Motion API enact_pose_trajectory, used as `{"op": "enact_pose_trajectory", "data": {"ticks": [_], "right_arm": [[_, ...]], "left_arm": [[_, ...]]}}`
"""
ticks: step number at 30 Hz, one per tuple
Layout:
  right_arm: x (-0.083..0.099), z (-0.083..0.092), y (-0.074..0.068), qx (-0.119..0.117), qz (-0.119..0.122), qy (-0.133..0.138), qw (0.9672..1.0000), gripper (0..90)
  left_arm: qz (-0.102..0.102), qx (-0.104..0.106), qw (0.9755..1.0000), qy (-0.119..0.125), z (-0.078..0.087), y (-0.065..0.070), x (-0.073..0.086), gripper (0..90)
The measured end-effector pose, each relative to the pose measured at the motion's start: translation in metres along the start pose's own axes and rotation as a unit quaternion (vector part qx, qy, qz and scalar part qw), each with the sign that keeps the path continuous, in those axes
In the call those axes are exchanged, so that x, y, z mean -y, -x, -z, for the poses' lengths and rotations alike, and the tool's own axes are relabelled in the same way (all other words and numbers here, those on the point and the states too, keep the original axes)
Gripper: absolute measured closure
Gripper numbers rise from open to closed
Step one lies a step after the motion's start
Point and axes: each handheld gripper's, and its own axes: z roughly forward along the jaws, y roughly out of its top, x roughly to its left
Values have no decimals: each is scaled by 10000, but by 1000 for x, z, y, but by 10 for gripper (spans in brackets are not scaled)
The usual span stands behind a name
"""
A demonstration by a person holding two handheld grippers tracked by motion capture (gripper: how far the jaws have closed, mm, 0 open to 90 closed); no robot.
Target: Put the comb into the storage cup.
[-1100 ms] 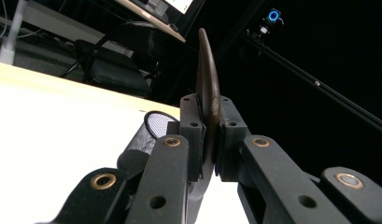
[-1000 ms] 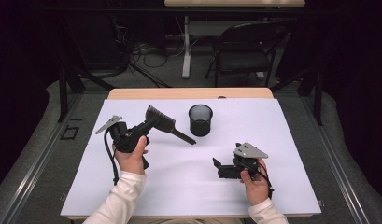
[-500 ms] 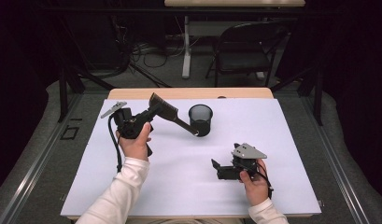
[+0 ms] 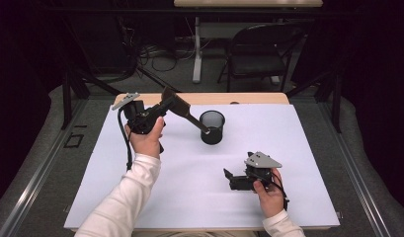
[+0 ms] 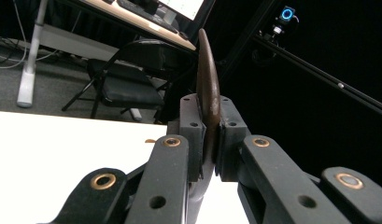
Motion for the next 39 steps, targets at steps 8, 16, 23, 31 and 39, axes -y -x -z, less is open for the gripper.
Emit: {"op": "enact_pose_trajectory", "data": {"ticks": [8,16,23,31,39], "right_arm": [[0,-1,0,7,8,3,10000,0],[1,-1,1,15,0,22,10000,0],[1,-1,0,-5,4,31,10000,0],[1,-1,0,6,-4,15,10000,0],[2,0,1,17,29,-7,10000,0]], "left_arm": [[0,-121,9999,-41,-10,3,-12,841],[-36,-245,9997,-62,-22,6,-21,841],[-72,-364,9993,-107,-32,6,-24,841],[-79,-509,9986,-124,-41,3,-24,841],[-22,-650,9978,-160,-48,0,-22,841]]}}
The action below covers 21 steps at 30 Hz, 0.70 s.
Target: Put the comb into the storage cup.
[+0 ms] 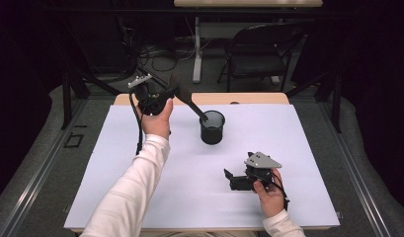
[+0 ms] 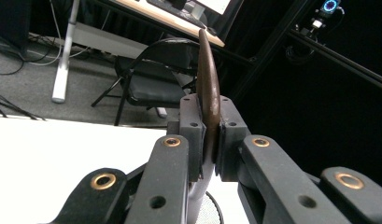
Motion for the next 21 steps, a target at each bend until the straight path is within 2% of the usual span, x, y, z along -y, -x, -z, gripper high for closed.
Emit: {"op": "enact_pose_trajectory", "data": {"ticks": [15,21], "right_arm": [[1,-1,0,-3,14,-21,10000,0],[1,-1,0,-5,30,-19,10000,0]], "left_arm": [[54,-231,9996,-147,-16,-4,6,841],[73,-245,9994,-220,-23,-5,10,841]]}}
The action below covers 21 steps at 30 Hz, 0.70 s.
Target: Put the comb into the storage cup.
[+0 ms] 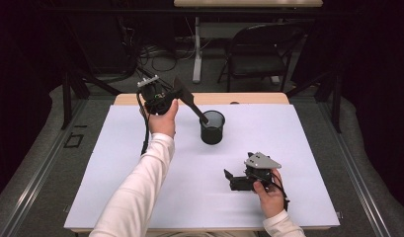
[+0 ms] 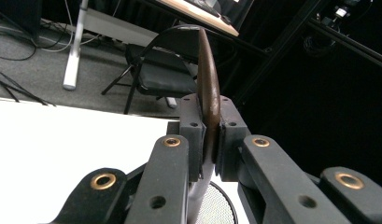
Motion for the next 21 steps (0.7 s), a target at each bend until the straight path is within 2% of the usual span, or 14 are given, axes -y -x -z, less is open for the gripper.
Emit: {"op": "enact_pose_trajectory", "data": {"ticks": [7,21], "right_arm": [[0,0,0,1,11,-8,10000,0],[1,0,0,1,25,-17,10000,0]], "left_arm": [[97,-15,9999,-44,-8,2,5,841],[63,-4,9998,-185,-19,3,13,841]]}}
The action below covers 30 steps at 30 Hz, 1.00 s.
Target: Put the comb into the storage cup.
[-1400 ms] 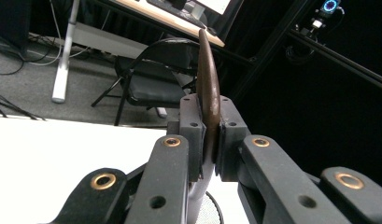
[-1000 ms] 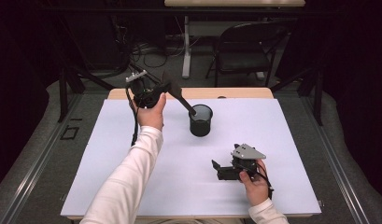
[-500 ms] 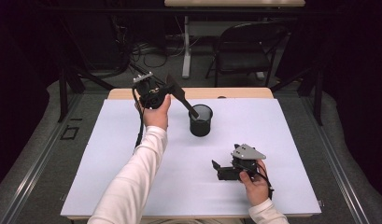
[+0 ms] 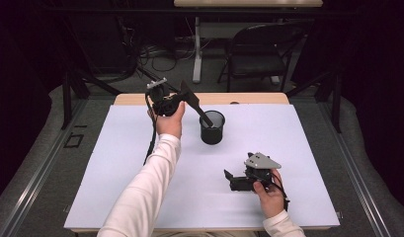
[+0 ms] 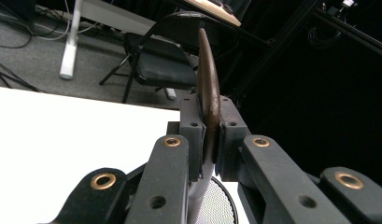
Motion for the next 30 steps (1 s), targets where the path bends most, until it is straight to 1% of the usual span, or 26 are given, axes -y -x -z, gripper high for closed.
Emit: {"op": "enact_pose_trajectory", "data": {"ticks": [1,8,12,16,30], "right_arm": [[0,0,0,1,0,-4,10000,0],[0,0,0,2,8,-13,10000,0],[1,0,0,-11,11,-12,10000,0],[1,0,0,-12,2,-12,10000,0],[1,-1,0,-33,0,-18,10000,0]], "left_arm": [[29,9,10000,8,-1,0,1,841],[3,33,10000,-66,-8,1,6,841],[36,45,9999,-86,-11,1,7,841],[14,52,9999,-125,-14,1,9,841],[70,60,9998,-187,-22,-1,15,841]]}}
